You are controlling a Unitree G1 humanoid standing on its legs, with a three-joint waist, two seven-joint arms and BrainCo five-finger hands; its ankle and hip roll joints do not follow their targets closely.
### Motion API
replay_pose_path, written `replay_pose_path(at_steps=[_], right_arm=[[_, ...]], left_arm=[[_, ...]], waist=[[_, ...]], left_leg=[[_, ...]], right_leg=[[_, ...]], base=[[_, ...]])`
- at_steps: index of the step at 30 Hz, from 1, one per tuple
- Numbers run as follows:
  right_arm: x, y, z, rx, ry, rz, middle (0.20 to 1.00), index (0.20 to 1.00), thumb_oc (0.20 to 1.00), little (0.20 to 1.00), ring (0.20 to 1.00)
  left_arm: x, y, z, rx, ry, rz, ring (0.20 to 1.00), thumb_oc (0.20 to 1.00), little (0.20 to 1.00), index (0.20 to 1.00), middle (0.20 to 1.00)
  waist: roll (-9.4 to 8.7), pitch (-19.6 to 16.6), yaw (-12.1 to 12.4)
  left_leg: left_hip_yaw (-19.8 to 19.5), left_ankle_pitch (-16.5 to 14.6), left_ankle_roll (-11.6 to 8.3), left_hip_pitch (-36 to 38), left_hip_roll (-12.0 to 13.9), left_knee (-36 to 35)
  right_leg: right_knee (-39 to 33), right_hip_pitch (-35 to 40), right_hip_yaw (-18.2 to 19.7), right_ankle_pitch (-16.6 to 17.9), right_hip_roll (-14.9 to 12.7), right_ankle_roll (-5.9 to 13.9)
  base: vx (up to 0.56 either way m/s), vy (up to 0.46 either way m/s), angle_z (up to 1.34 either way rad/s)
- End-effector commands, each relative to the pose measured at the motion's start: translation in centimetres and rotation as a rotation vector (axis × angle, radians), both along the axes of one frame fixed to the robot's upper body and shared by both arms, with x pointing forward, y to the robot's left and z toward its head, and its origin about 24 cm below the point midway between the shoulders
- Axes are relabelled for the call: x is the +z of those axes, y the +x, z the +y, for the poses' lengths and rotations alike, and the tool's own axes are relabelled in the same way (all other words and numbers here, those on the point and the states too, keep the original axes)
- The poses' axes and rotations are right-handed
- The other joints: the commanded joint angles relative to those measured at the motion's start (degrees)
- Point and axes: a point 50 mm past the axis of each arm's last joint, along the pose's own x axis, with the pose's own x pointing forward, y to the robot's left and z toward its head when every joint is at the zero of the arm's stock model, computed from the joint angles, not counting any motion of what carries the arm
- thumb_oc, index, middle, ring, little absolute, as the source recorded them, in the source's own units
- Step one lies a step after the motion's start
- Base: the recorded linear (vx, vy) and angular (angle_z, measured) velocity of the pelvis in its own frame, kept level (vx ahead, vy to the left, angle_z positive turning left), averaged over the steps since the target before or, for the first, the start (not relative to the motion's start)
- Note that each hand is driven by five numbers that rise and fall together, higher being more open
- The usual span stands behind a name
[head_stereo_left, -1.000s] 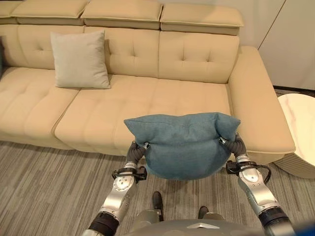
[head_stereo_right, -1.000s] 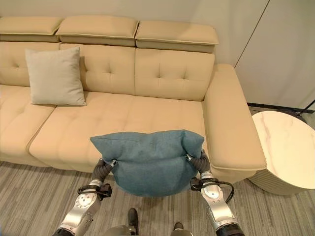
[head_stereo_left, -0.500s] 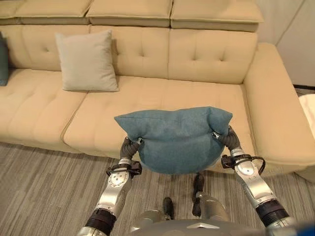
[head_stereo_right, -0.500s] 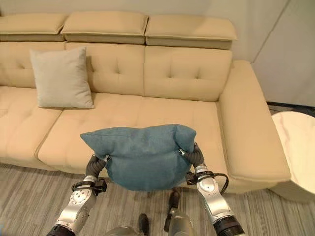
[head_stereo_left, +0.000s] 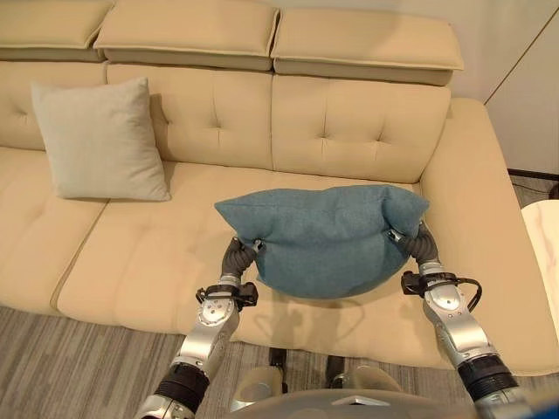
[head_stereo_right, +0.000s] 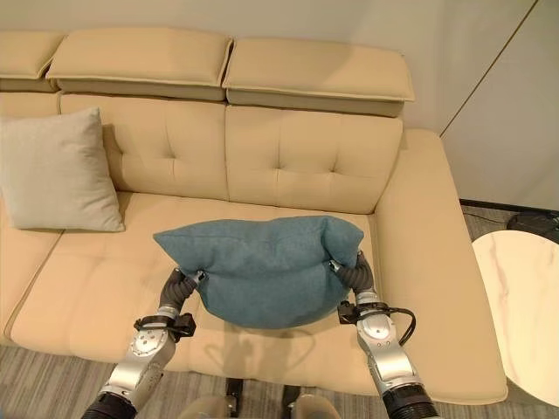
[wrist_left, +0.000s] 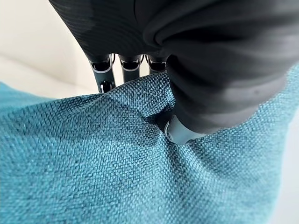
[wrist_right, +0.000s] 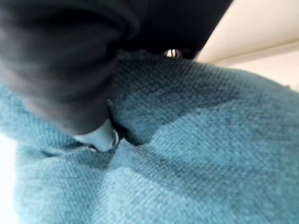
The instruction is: Pick up all the scattered cushions and arrange them neatly on the sofa.
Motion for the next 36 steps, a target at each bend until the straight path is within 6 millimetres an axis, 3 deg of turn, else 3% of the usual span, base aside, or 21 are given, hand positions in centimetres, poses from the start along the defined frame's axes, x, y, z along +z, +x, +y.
replay_pose_path(at_steps=[1, 3, 5, 10, 14, 15, 17, 21, 22, 23, 24, 26, 27, 30, 36], right_arm=[[4.6, 1.7, 2.1, 0.094, 0.054, -0.240, 0.200, 0.200, 0.200, 0.200, 0.200], [4.7, 1.8, 2.4, 0.102, 0.060, -0.250, 0.200, 0.200, 0.200, 0.200, 0.200], [4.8, 2.0, 2.4, 0.106, 0.055, -0.252, 0.200, 0.200, 0.200, 0.200, 0.200], [5.0, 2.0, 1.9, 0.093, 0.037, -0.253, 0.200, 0.200, 0.200, 0.200, 0.200], [5.9, 2.7, 1.9, 0.092, 0.001, -0.277, 0.200, 0.200, 0.200, 0.200, 0.200], [7.3, 4.0, 2.7, 0.107, -0.018, -0.319, 0.200, 0.200, 0.200, 0.200, 0.200], [7.8, 4.5, 3.0, 0.109, -0.022, -0.333, 0.200, 0.200, 0.200, 0.200, 0.200], [11.2, 7.2, 5.3, 0.131, -0.021, -0.424, 0.200, 0.200, 0.200, 0.200, 0.200], [12.8, 8.1, 6.0, 0.127, -0.023, -0.468, 0.200, 0.200, 0.200, 0.200, 0.200], [12.9, 8.2, 6.0, 0.127, -0.023, -0.471, 0.200, 0.200, 0.200, 0.200, 0.200], [15.1, 9.1, 6.6, 0.119, -0.037, -0.531, 0.200, 0.200, 0.200, 0.200, 0.200], [17.4, 10.0, 6.8, 0.109, -0.068, -0.593, 0.200, 0.200, 0.200, 0.200, 0.200], [20.0, 10.7, 6.9, 0.093, -0.088, -0.655, 0.200, 0.200, 0.200, 0.200, 0.200], [25.3, 12.1, 6.5, 0.035, -0.153, -0.774, 0.200, 0.200, 0.200, 0.200, 0.200], [27.8, 12.9, 6.0, 0.000, -0.211, -0.805, 0.200, 0.200, 0.200, 0.200, 0.200]], left_arm=[[4.7, 1.1, 0.6, 0.003, -0.006, -0.253, 0.200, 0.200, 0.200, 0.200, 0.200], [5.0, 1.3, 0.9, 0.019, 0.006, -0.266, 0.200, 0.200, 0.200, 0.200, 0.200], [5.4, 1.6, 0.8, 0.020, 0.008, -0.284, 0.200, 0.200, 0.200, 0.200, 0.200], [5.4, 1.8, 0.3, 0.014, 0.001, -0.289, 0.200, 0.200, 0.200, 0.200, 0.200], [6.3, 3.1, -0.1, 0.019, 0.020, -0.310, 0.200, 0.200, 0.200, 0.200, 0.200], [7.5, 4.5, -0.3, 0.030, 0.047, -0.343, 0.200, 0.200, 0.200, 0.200, 0.200], [8.1, 5.0, -0.4, 0.033, 0.050, -0.361, 0.200, 0.200, 0.200, 0.200, 0.200], [11.5, 8.2, -1.8, 0.048, 0.031, -0.451, 0.200, 0.200, 0.200, 0.200, 0.200], [13.3, 9.4, -2.3, 0.048, 0.036, -0.496, 0.200, 0.200, 0.200, 0.200, 0.200], [13.4, 9.5, -2.3, 0.049, 0.036, -0.499, 0.200, 0.200, 0.200, 0.200, 0.200], [15.8, 10.7, -2.9, 0.053, 0.051, -0.561, 0.200, 0.200, 0.200, 0.200, 0.200], [17.8, 11.6, -3.2, 0.060, 0.062, -0.615, 0.200, 0.200, 0.200, 0.200, 0.200], [20.0, 12.4, -3.6, 0.064, 0.080, -0.669, 0.200, 0.200, 0.200, 0.200, 0.200], [24.7, 14.2, -2.8, 0.113, 0.145, -0.759, 0.200, 0.200, 0.200, 0.200, 0.200], [27.6, 15.1, -1.4, 0.153, 0.196, -0.788, 0.200, 0.200, 0.200, 0.200, 0.200]], waist=[[-1.08, -3.8, 1.8], [-1.10, -3.8, 1.9], [-1.70, -4.2, 1.6], [-2.41, -6.2, 1.2], [-2.46, -6.9, 0.9], [-2.47, -7.2, 0.6], [-2.42, -6.9, 0.5], [-1.97, -5.9, 0.4], [-1.70, -5.3, 0.4], [-1.70, -5.2, 0.3], [-1.32, -4.2, 0.3], [-1.03, -3.3, 0.2], [-0.79, -2.8, 0.0], [-0.61, -3.4, -0.1], [-0.37, -3.8, 0.0]], left_leg=[[4.1, -8.9, -1.06, -6.6, 1.4, 8.6], [4.7, -9.3, -0.70, -6.1, 1.4, 8.4], [4.9, -9.3, -0.87, -5.7, 0.9, 7.8], [4.9, -8.9, -1.84, -3.1, 0.9, 4.6], [4.7, -7.9, -2.73, 0.3, 1.7, 0.9], [4.8, -7.6, -3.09, 1.6, 2.0, -0.6], [4.9, -7.5, -3.16, 1.8, 2.0, -0.9], [5.0, -6.9, -3.40, 0.8, 2.2, -1.6], [4.9, -6.4, -3.52, -0.3, 2.2, -1.8], [4.9, -6.4, -3.53, -0.4, 2.2, -1.8], [4.5, -5.6, -3.69, -2.6, 2.3, -1.9], [4.3, -4.8, -3.94, -5.0, 2.3, -1.9], [4.0, -3.8, -4.39, -8.1, 2.2, -1.9], [3.6, -1.1, -5.72, -16.6, 1.8, -1.9], [3.4, 0.5, -6.44, -22.6, 1.4, -1.9]], right_leg=[[11.4, -4.9, 1.4, -2.1, -5.1, 6.03], [11.4, -6.2, 1.9, -1.5, -5.4, 6.12], [5.5, -5.4, 1.4, -0.5, -4.9, 6.03], [-1.0, -1.7, 1.6, 0.9, -3.2, 5.73], [-4.4, 1.6, 0.6, 1.2, -2.3, 5.61], [-5.5, 2.5, 0.4, 1.1, -1.9, 5.54], [-5.6, 2.5, 0.4, 1.2, -1.8, 5.53], [-5.8, 1.3, 0.6, 1.2, -1.5, 5.63], [-5.8, 0.2, 0.8, 1.4, -1.4, 5.77], [-5.8, 0.1, 0.8, 1.4, -1.4, 5.76], [-5.8, -2.1, 1.2, 1.9, -1.2, 5.90], [-5.8, -4.6, 1.5, 2.6, -1.2, 6.08], [-5.8, -7.6, 1.7, 3.3, -1.2, 6.18], [-5.8, -15.8, 1.7, 5.7, -0.9, 6.66], [-5.8, -21.6, 1.6, 6.8, -0.6, 7.17]], base=[[-0.02, 0.146, -0.84], [0.01, 0.038, -0.66], [0.06, -0.034, -0.02], [0.13, -0.058, 0.00], [0.16, -0.053, 0.18], [0.15, -0.040, 0.15], [0.08, -0.018, 0.03], [0.01, 0.000, 0.01], [-0.05, 0.006, 0.04], [-0.12, 0.004, 0.04], [-0.13, 0.002, 0.03], [-0.16, 0.004, 0.08], [-0.17, 0.003, 0.12], [-0.13, -0.012, 0.21], [-0.02, -0.010, -0.01]])
